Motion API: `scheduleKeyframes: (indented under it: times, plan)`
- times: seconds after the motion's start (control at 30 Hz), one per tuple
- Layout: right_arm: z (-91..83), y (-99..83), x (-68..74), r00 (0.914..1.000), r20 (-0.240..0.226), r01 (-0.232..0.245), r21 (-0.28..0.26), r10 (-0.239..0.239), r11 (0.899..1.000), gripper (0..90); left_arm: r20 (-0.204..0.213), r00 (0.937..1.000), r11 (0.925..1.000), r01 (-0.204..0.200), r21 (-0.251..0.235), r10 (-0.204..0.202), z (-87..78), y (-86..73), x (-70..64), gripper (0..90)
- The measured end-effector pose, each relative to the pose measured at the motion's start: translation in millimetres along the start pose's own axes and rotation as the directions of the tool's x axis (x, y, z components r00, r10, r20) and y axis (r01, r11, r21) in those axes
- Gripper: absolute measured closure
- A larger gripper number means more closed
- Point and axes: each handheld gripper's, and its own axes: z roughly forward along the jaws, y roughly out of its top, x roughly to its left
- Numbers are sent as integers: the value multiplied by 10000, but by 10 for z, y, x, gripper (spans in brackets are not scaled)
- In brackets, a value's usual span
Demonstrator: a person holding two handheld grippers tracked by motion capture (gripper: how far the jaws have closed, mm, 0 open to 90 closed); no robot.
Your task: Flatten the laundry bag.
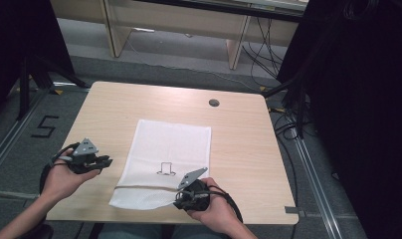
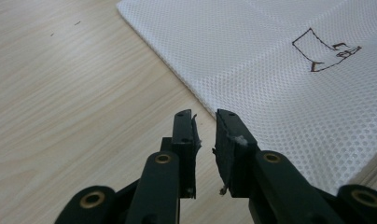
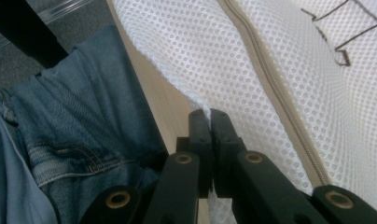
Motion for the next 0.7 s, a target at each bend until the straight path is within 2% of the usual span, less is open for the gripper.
scheduleKeyframes:
  times: [0.1,0.13,0.17,0.2,0.33,0.37,0.4,0.43,0.53,0.57,0.63,0.7]
  plan:
    - [19,-20,-14,9999,-53,-101,50,102,9999,897,57,9999,10000,-97,19,97,5,12,-26,761]
    - [19,-25,-24,10000,-26,-85,112,86,9999,897,262,9996,10000,-96,-8,96,18,15,-46,761]
    - [32,-42,-41,9998,-36,-180,204,181,9996,896,369,9984,9989,-432,174,425,14,28,-63,749]
    - [33,-48,-44,9995,-132,-292,266,296,9992,896,369,9984,9989,-432,174,425,14,28,-63,745]
    - [58,-75,-98,9995,31,-329,384,328,9987,895,557,9971,9986,-523,22,521,63,58,-179,724]
    - [69,-81,-111,9996,41,-280,354,279,9990,895,692,9947,9970,-768,136,757,60,69,-193,719]
    - [69,-81,-111,9996,41,-280,354,279,9990,895,692,9947,9970,-768,136,757,60,69,-193,714]
    - [83,-92,-133,9992,122,-390,451,385,9982,894,799,9929,9959,-896,115,884,85,86,-248,708]
    - [116,-95,-169,9993,246,-310,615,295,9976,890,1018,9902,9952,-973,65,962,137,103,-336,679]
    - [125,-96,-184,9991,339,-290,723,266,9970,887,1109,9870,9930,-1180,56,1167,143,110,-359,662]
    - [145,-103,-210,9989,386,-288,799,258,9964,883,1261,9855,9934,-1144,9,1134,169,108,-422,647]
    - [144,-110,-226,9988,368,-361,793,333,9962,863,1378,9811,9901,-1392,151,1359,195,106,-447,628]
